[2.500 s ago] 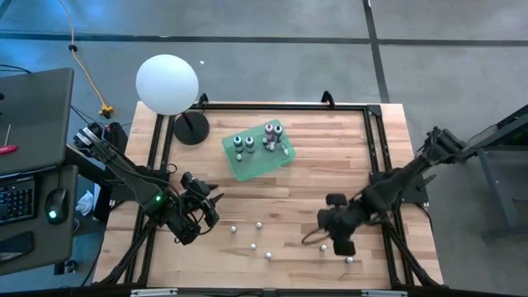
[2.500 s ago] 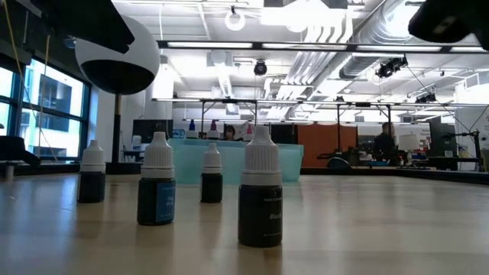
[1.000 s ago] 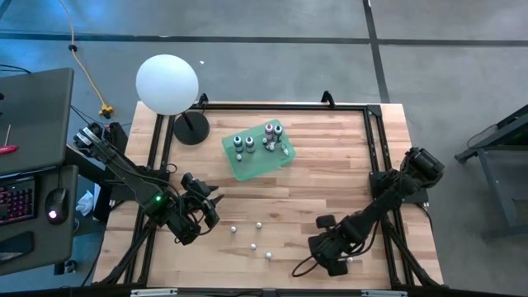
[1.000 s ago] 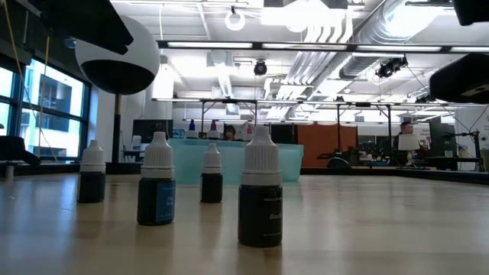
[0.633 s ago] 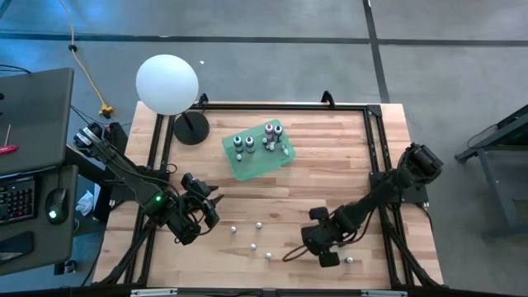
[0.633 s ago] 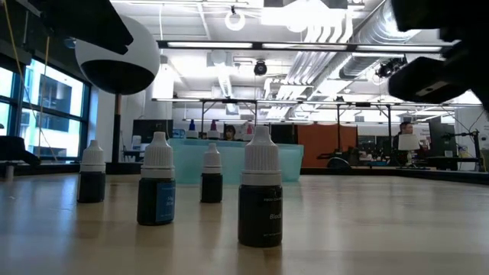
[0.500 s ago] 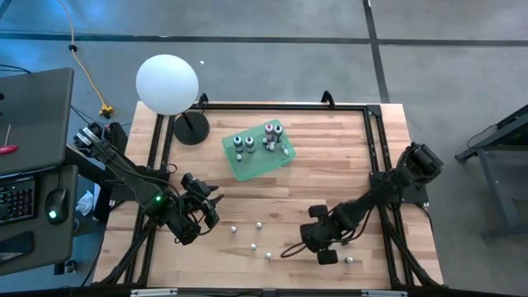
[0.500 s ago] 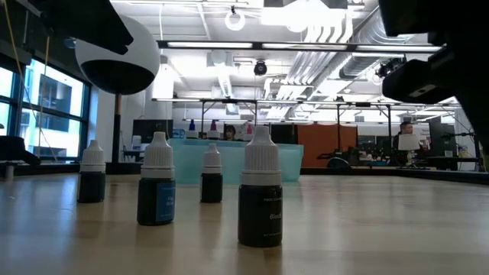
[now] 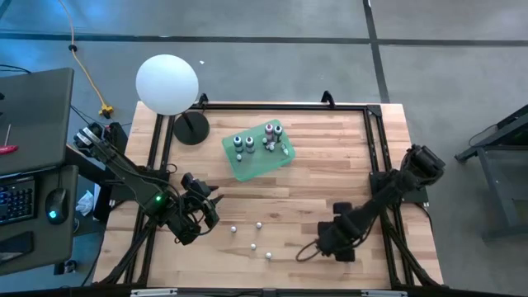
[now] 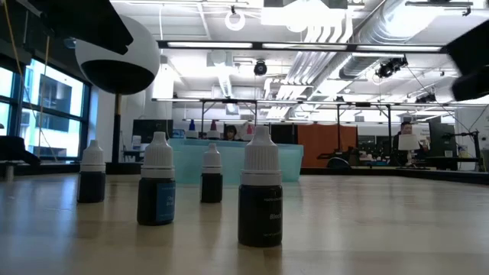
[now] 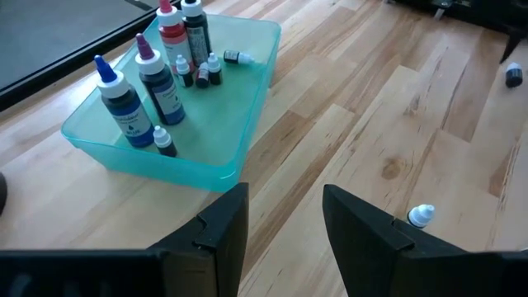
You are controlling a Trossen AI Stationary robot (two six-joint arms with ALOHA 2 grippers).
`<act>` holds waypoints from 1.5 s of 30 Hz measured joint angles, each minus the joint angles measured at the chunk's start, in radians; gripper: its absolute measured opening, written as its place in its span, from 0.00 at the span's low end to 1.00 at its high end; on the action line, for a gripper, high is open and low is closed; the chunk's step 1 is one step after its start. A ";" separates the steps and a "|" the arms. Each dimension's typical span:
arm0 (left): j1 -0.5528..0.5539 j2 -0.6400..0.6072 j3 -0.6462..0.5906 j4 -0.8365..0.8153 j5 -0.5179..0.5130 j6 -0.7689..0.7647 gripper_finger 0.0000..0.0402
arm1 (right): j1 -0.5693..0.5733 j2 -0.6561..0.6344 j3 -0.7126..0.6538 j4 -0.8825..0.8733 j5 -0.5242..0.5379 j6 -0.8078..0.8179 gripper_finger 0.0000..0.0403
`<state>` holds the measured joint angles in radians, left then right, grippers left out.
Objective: Pick & Place food coloring
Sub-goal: Put the small dark brown bottle into the blue bin
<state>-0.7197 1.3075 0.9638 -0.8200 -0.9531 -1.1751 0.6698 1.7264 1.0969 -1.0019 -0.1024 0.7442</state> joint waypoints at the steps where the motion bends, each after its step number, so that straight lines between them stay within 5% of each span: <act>1: 0.000 0.000 0.000 0.000 0.000 0.000 0.38 | 0.014 0.000 0.000 0.003 0.000 0.016 0.38; 11: 0.000 0.000 0.000 0.001 0.000 0.000 0.38 | 0.096 0.000 -0.152 0.123 0.001 0.147 0.38; 20: 0.000 0.000 0.000 0.011 -0.001 0.000 0.38 | 0.073 -0.006 -0.208 0.172 -0.035 0.081 0.37; 28: 0.000 0.000 0.000 0.010 -0.009 0.000 0.38 | 0.000 -0.049 -0.132 0.161 0.064 -0.036 0.14; 31: 0.000 0.000 0.000 0.010 -0.017 0.000 0.38 | -0.067 -0.075 -0.092 0.146 0.101 -0.160 0.14; 34: 0.000 0.000 0.000 0.009 -0.036 0.000 0.38 | -0.166 -0.110 -0.034 0.183 0.256 -0.344 0.14; 38: 0.000 0.000 0.000 0.010 -0.053 0.000 0.38 | -0.343 -0.118 0.009 0.410 0.412 -0.632 0.15; 45: 0.000 0.000 0.000 0.010 -0.049 0.000 0.38 | -0.681 -0.030 0.014 0.976 0.229 -0.966 0.20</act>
<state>-0.7197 1.3071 0.9638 -0.8104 -1.0020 -1.1755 -0.0111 1.6967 1.1114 -0.0260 0.1261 -0.2220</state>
